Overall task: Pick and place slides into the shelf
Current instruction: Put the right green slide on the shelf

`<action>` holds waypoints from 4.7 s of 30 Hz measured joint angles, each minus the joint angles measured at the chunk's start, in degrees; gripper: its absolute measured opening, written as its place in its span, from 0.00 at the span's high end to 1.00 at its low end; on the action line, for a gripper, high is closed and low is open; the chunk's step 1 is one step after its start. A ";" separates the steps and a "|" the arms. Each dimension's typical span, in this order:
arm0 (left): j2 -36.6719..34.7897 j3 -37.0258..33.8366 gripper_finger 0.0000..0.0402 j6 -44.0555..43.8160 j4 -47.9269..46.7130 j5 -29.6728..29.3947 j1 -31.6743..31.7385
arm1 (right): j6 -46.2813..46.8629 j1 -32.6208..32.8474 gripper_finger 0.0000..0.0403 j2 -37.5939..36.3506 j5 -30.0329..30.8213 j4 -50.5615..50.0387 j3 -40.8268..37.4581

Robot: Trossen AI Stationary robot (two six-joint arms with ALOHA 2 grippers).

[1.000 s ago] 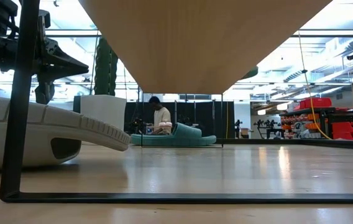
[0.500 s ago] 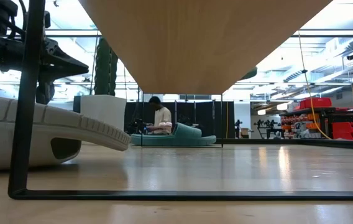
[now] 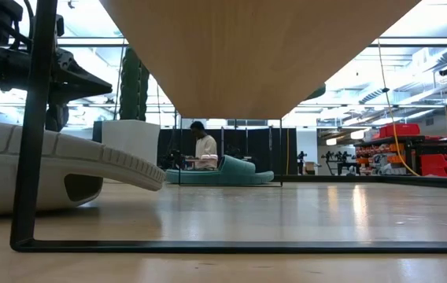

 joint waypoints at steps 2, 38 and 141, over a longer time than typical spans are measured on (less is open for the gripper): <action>0.00 0.00 0.92 0.00 0.02 0.00 0.00 | 2.57 -0.68 0.49 -1.26 0.61 -0.16 0.00; 0.00 0.00 0.83 -0.20 -0.44 0.04 -0.02 | 55.12 -14.61 0.50 -31.77 -20.31 31.73 -45.52; 0.00 0.00 0.82 -0.44 -1.18 0.02 -0.03 | 68.99 -15.83 0.90 -38.56 -29.88 45.42 -62.01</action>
